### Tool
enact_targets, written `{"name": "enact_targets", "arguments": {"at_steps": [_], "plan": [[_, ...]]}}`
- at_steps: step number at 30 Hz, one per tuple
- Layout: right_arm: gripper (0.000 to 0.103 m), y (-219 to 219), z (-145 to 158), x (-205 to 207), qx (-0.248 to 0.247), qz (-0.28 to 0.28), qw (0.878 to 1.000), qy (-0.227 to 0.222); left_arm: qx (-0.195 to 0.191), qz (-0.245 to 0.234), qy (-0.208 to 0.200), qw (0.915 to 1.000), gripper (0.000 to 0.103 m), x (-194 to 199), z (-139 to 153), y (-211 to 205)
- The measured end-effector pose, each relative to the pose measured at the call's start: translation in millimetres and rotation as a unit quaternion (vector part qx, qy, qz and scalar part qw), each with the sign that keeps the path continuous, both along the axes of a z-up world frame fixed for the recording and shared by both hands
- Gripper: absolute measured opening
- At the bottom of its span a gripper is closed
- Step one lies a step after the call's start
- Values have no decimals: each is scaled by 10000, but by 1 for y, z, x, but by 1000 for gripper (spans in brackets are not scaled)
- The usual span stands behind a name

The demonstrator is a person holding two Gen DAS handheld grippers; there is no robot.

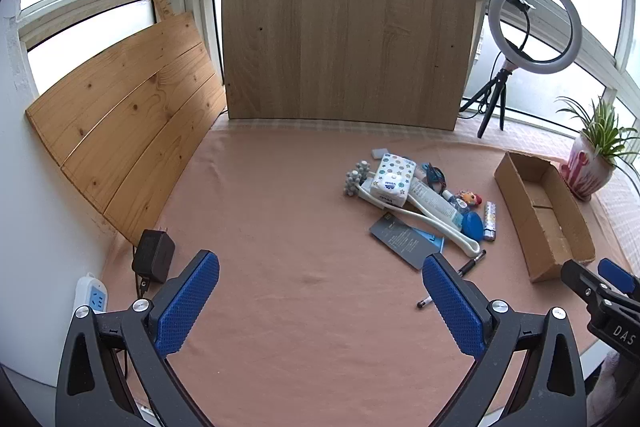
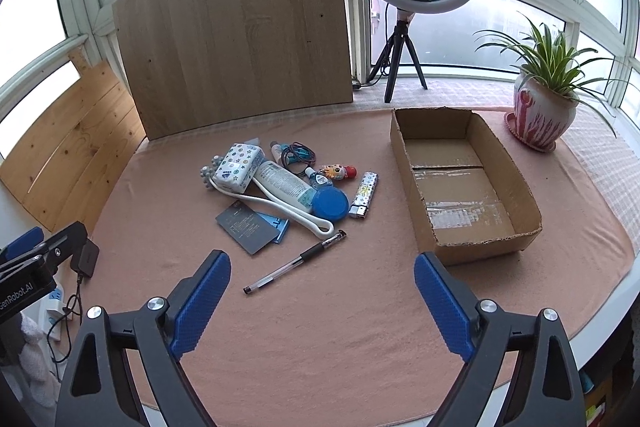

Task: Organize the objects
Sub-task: 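Move the right tool toward the white massage roller on the table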

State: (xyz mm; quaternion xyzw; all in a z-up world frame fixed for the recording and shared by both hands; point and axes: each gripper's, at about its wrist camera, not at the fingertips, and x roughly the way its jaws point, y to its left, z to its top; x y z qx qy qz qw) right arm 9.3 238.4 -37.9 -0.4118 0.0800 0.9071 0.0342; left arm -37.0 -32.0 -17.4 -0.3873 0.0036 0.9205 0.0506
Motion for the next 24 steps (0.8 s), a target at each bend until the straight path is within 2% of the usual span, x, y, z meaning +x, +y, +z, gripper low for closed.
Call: {"name": "enact_targets", "arguments": {"at_steps": [8, 12, 16, 18, 24], "plan": [[90, 34, -16, -11, -258, -157, 9993, -218, -67, 250, -156, 9995, 103, -9, -15, 1], [80, 37, -33, -18, -444, -151, 9979, -458, 67, 162, -376, 9991, 103, -14, -29, 10], [78, 37, -49, -25, -572, -177, 9959, -684, -79, 126, -496, 9987, 102, -18, -42, 18], [73, 37, -54, -30, -593, -162, 9953, -742, -116, 154, -560, 9982, 102, -20, -49, 19], [70, 30, -52, -57, -415, 119, 9965, -714, -138, 286, -629, 9975, 101, -29, -59, 10]]}}
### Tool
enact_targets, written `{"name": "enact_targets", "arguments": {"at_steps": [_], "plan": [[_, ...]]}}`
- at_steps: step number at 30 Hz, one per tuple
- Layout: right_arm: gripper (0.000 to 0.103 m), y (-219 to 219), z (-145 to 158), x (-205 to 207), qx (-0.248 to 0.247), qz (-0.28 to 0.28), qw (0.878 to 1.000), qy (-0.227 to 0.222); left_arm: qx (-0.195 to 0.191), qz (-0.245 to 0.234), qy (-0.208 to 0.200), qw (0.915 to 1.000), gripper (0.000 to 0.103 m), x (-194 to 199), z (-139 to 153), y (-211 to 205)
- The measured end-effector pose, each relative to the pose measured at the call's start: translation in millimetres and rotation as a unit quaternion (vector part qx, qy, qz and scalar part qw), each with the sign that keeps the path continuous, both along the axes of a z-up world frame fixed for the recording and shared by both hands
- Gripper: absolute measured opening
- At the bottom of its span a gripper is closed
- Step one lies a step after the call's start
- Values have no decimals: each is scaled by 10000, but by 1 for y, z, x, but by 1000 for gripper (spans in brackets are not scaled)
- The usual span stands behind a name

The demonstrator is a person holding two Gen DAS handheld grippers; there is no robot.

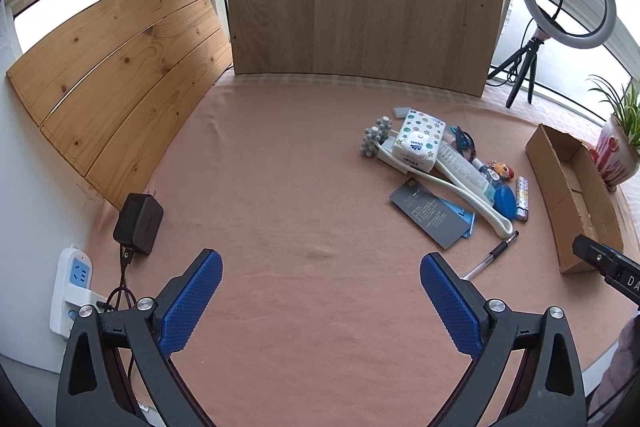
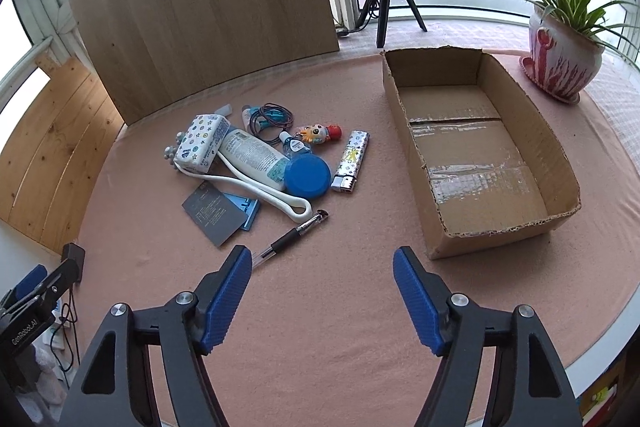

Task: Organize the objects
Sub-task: 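Move the right tool toward the white massage roller on the table, then lower the right tool over the white roller's handle among the items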

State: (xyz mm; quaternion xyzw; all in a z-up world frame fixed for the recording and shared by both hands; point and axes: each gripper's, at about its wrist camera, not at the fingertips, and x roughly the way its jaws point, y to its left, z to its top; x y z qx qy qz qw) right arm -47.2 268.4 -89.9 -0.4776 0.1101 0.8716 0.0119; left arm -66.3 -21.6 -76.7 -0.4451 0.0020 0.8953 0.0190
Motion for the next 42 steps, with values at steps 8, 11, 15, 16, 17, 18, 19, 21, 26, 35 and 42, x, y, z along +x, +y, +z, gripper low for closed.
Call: {"name": "enact_targets", "arguments": {"at_steps": [8, 11, 15, 16, 17, 18, 19, 21, 26, 35, 42], "plan": [[70, -18, 6, -66, -5, 370, 9993, 112, -21, 281, 25, 9996, 99, -5, -5, -24], [70, -29, 4, -89, -81, 521, 9986, 53, -51, 410, 9, 9991, 99, -4, -8, -35], [70, -44, 4, -120, -197, 718, 9972, 8, -45, 631, -31, 9980, 99, 0, -12, -53], [70, -49, 4, -127, -198, 771, 9968, 16, -39, 687, -42, 9976, 99, 1, -12, -58], [70, -53, 4, -135, -177, 823, 9965, 10, -34, 738, -49, 9973, 99, 1, -13, -62], [70, -58, 3, -142, -158, 864, 9961, -7, -37, 787, -53, 9969, 99, 3, -14, -66], [70, -62, 2, -150, -158, 908, 9957, -22, -36, 833, -54, 9965, 99, 3, -14, -69], [70, -70, -1, -165, -181, 1007, 9947, -63, -23, 920, -50, 9957, 99, 5, -14, -76], [69, -89, -11, -200, -205, 1119, 9933, -201, -53, 1083, -22, 9941, 98, 8, -13, -89], [51, -108, -35, -251, -197, 1141, 9914, -614, -93, 1358, -93, 9906, 98, 7, -19, -106], [41, -111, -48, -260, -434, 1301, 9855, -996, -81, 1427, -133, 9896, 98, 4, -22, -109]]}}
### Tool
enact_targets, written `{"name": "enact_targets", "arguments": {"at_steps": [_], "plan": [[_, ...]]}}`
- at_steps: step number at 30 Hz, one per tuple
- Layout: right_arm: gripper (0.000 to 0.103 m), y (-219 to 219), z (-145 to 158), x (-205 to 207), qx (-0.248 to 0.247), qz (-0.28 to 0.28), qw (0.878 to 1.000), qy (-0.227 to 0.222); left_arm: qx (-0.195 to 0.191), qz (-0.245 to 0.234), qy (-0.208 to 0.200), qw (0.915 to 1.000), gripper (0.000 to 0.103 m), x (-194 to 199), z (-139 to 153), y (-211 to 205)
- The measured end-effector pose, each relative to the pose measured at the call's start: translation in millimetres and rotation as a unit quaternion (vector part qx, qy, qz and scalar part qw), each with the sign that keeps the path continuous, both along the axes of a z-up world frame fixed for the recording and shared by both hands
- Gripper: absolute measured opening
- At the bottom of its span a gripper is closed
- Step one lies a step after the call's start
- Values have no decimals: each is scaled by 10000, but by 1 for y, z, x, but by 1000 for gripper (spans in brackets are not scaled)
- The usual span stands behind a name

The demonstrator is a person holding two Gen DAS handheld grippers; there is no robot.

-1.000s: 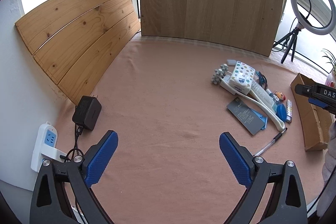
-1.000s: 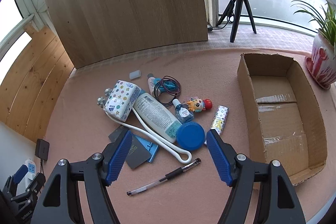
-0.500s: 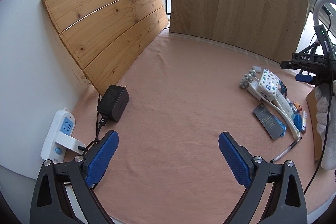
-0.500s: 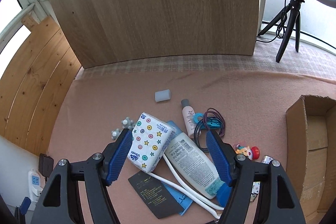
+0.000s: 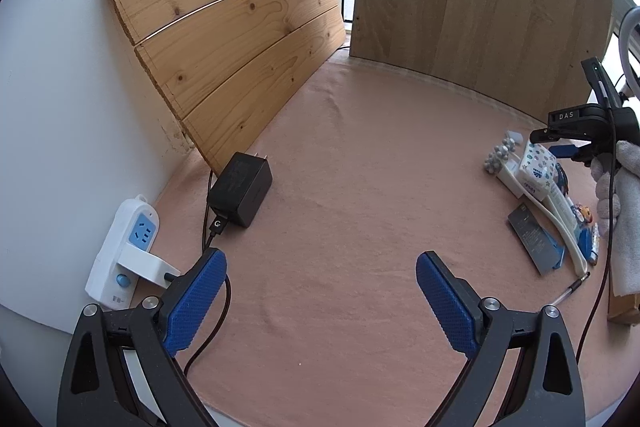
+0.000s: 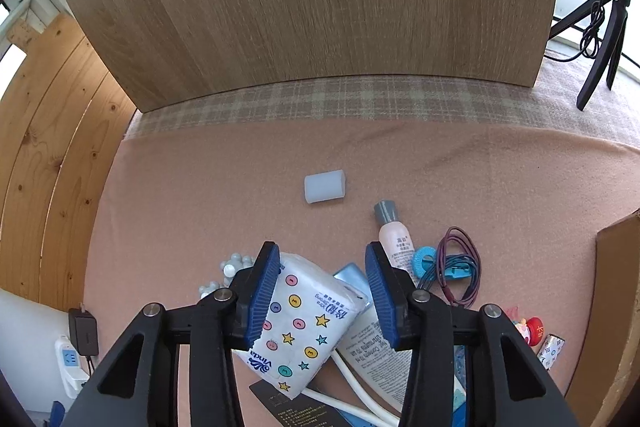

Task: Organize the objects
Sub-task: 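Lower the right tool over the white roller's handle among the items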

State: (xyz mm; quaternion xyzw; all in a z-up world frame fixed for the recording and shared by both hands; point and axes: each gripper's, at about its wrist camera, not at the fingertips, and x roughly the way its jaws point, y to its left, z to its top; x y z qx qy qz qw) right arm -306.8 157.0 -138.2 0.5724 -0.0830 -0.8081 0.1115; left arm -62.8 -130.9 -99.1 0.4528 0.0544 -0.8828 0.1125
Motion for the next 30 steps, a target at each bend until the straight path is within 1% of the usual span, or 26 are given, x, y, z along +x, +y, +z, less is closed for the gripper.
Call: {"name": "enact_targets", "arguments": {"at_steps": [2, 5, 6, 8, 10, 12, 14, 17, 18, 19, 21, 23, 24, 26, 30], "plan": [[40, 2, 0, 3, -230, 31, 9996, -128, 6, -21, 12, 10000, 98, -1, -1, 1], [39, 0, 0, 12, -311, 82, 9993, -203, 47, -74, 11, 10000, 98, -3, -2, 5], [35, 0, 1, 16, -376, 97, 9990, -223, 51, -99, 9, 9999, 98, -4, -2, 7], [30, -2, 1, 22, -616, 119, 9974, -348, 64, -158, -3, 9999, 98, -5, -3, 11], [30, -4, 3, 30, -788, 140, 9960, -407, 77, -211, -5, 9997, 98, -5, -3, 14], [30, -10, 5, 40, -822, 232, 9955, -413, 76, -241, 10, 9997, 98, -6, -2, 17], [30, -21, 5, 48, -830, 427, 9946, -450, 82, -259, 15, 9996, 98, -6, -1, 18], [30, -40, 1, 62, -1140, 885, 9867, -752, 86, -269, 23, 9996, 98, -5, 0, 20], [30, -45, 3, 67, -1231, 1072, 9835, -782, 92, -270, 24, 9996, 98, -4, 0, 20], [30, -48, 8, 72, -1247, 1194, 9825, -703, 88, -270, 25, 9996, 98, -3, 0, 20], [30, -44, 18, 79, -992, 1219, 9868, -391, 81, -260, 23, 9996, 98, -1, 0, 19], [30, -34, 24, 77, -638, 1050, 9923, -131, 91, -225, 24, 9997, 98, 2, 0, 17], [30, -28, 24, 74, -491, 966, 9941, -73, 96, -203, 25, 9997, 98, 3, -1, 15], [30, -13, 21, 67, -292, 834, 9961, -84, 112, -169, 10, 9998, 98, 4, -2, 13], [30, 10, 5, 57, -212, 652, 9973, -277, 131, -153, -22, 9998, 98, 6, -5, 12]]}}
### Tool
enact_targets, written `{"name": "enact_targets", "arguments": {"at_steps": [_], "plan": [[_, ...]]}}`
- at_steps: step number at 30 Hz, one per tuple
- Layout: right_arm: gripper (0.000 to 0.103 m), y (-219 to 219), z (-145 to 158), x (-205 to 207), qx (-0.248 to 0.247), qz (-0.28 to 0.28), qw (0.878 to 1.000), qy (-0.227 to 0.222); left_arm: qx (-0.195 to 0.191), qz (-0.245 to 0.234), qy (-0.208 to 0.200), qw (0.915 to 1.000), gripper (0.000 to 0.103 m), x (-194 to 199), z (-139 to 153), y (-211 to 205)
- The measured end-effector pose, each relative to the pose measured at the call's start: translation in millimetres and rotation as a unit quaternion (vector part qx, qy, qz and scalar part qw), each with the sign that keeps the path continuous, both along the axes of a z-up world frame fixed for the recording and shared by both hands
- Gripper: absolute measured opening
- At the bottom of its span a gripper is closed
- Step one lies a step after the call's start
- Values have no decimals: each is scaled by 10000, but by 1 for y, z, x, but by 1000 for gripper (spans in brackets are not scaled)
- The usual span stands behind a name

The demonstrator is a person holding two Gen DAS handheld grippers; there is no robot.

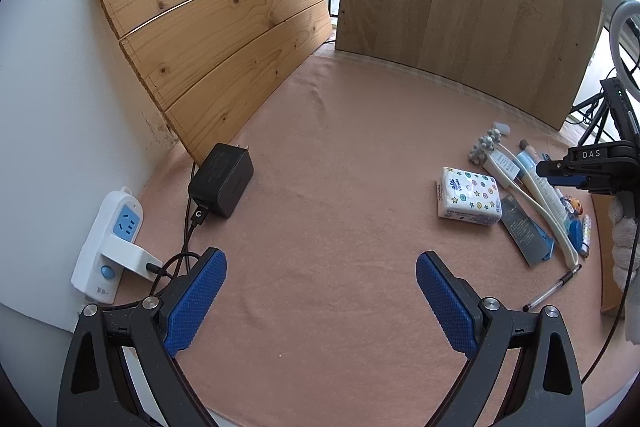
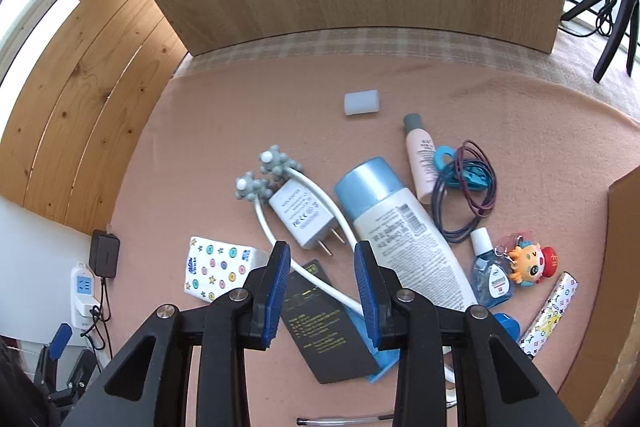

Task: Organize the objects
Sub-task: 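Lower the right tool over the white roller's handle among the items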

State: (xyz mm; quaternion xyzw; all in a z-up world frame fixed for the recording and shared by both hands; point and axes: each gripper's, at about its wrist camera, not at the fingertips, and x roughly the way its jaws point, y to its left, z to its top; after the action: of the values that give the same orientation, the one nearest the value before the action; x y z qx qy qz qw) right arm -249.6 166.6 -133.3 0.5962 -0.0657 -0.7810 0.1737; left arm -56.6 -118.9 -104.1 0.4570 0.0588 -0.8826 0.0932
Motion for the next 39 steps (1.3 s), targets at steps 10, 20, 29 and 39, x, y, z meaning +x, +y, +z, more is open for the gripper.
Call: {"name": "enact_targets", "arguments": {"at_steps": [10, 20, 29, 39], "plan": [[30, 12, -18, 1, -264, -146, 9991, -282, -20, -49, -1, 10000, 98, -3, -1, 3], [30, 1, -21, 1, -204, -54, 9993, -304, -13, 16, -2, 10000, 98, -4, 1, -1], [30, -1, -38, 8, -189, -60, 9983, -550, -6, -45, -30, 10000, 98, -3, -1, 3], [30, -10, -33, 24, -311, 89, 9979, -568, 10, -64, -21, 10000, 98, -3, 0, 4]]}}
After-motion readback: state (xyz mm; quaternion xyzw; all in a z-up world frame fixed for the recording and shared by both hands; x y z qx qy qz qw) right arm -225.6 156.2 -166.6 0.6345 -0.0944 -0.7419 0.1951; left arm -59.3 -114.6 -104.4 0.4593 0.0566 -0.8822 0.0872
